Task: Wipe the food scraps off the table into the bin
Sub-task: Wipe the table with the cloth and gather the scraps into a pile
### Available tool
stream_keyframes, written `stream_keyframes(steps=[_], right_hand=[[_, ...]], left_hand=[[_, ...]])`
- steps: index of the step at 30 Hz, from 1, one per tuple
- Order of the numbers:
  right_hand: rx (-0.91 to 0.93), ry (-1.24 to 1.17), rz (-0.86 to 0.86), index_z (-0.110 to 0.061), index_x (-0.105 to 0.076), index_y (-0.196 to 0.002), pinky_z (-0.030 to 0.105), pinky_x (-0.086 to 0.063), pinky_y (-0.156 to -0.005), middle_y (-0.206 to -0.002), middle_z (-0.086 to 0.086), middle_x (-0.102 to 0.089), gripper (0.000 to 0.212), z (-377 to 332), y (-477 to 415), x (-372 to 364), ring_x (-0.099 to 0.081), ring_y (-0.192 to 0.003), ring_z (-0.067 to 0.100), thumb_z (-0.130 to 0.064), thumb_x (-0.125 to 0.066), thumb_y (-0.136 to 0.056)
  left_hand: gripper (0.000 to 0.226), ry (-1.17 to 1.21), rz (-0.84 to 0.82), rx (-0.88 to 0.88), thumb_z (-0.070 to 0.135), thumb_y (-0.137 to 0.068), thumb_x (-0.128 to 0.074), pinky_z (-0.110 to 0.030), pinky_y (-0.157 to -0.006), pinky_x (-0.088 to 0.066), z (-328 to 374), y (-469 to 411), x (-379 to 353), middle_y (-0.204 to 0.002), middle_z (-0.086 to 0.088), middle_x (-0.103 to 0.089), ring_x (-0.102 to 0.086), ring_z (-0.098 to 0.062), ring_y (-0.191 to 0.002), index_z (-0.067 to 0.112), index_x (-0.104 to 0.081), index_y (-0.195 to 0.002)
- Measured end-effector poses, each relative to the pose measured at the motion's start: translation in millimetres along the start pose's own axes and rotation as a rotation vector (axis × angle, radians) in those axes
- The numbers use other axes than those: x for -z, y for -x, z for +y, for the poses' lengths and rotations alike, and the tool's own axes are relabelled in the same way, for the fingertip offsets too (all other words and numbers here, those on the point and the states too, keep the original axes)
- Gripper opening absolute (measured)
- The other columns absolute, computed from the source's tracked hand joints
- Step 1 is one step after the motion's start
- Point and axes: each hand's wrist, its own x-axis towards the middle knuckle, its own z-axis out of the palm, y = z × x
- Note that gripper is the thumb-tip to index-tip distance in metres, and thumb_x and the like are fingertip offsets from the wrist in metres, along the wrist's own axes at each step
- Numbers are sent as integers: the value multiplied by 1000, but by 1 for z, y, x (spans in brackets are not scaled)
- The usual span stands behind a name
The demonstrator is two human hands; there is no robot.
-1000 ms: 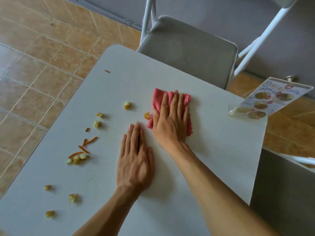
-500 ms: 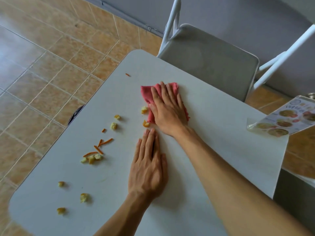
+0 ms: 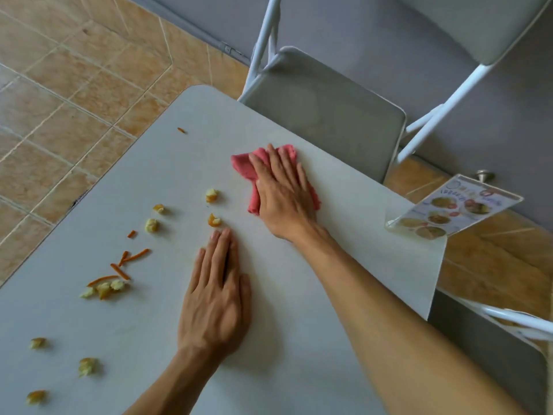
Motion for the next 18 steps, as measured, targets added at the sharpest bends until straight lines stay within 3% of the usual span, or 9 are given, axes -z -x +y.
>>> stream_keyframes(steps=[2,5,6,10,11,14,15,16,18], right_hand=[[-207,7,137,-10,-35,-156,52,-12,-127,-164,16,-32,80,32,1,6,-22,-155,36,-39,-64,-87],[-709,-46,358,-4,-44,-150,55,-17,-125,-158,21,-40,80,38,12,8,-30,-150,41,-46,-28,-84],[-716,-44,356,-6,-43,-151,55,-17,-124,-160,20,-39,77,31,16,9,-28,-151,41,-44,-23,-87],[-99,99,154,-23,-35,-158,51,-18,-126,-166,12,-30,56,57,46,5,-22,-155,32,-41,-27,-105],[-91,128,161,-22,-34,-158,51,-19,-126,-165,12,-32,56,74,50,7,-24,-155,32,-41,-26,-106],[-526,145,323,-10,-42,-154,55,-26,-123,-158,22,-42,55,73,56,0,-34,-149,41,-36,-31,-106],[-572,129,322,-8,-43,-153,56,-27,-122,-156,25,-42,55,55,56,-4,-36,-147,43,-35,-33,-106],[-497,103,299,-9,-41,-153,57,-27,-122,-157,25,-40,56,37,59,-7,-34,-148,44,-35,-33,-105],[-144,64,158,-15,-35,-157,53,-20,-125,-164,19,-30,58,20,77,-8,-24,-154,38,-39,-30,-105]], left_hand=[[61,-11,-6,-1,27,-97,-37,-43,-122,-15,2,0,-1,-161,-16,-22,-15,-27,-152,-5,-31,-149],[61,-18,-9,4,27,-97,-35,-43,-122,-15,3,0,-1,-161,-16,-22,-13,-26,-152,-5,-30,-149],[61,-22,-11,5,27,-97,-36,-43,-122,-15,3,-1,-1,-161,-17,-23,-13,-26,-152,-5,-30,-149],[60,-21,0,-7,26,-97,-37,-43,-122,-15,4,-2,0,-160,-19,-24,-15,-28,-151,-6,-33,-148],[60,-22,4,-8,26,-97,-38,-43,-122,-15,5,-2,0,-160,-19,-25,-16,-28,-151,-6,-33,-148],[60,-30,4,3,26,-98,-38,-42,-123,-13,4,-2,-1,-160,-18,-23,-14,-27,-152,-5,-32,-148],[60,-30,2,5,27,-98,-36,-42,-123,-12,4,-1,-1,-161,-18,-23,-13,-26,-152,-5,-32,-149],[60,-31,2,7,28,-98,-35,-42,-123,-12,4,-1,-1,-161,-18,-23,-13,-26,-152,-5,-31,-149],[61,-31,3,9,30,-99,-32,-41,-123,-11,3,-2,-1,-161,-18,-23,-13,-26,-152,-5,-31,-149]])
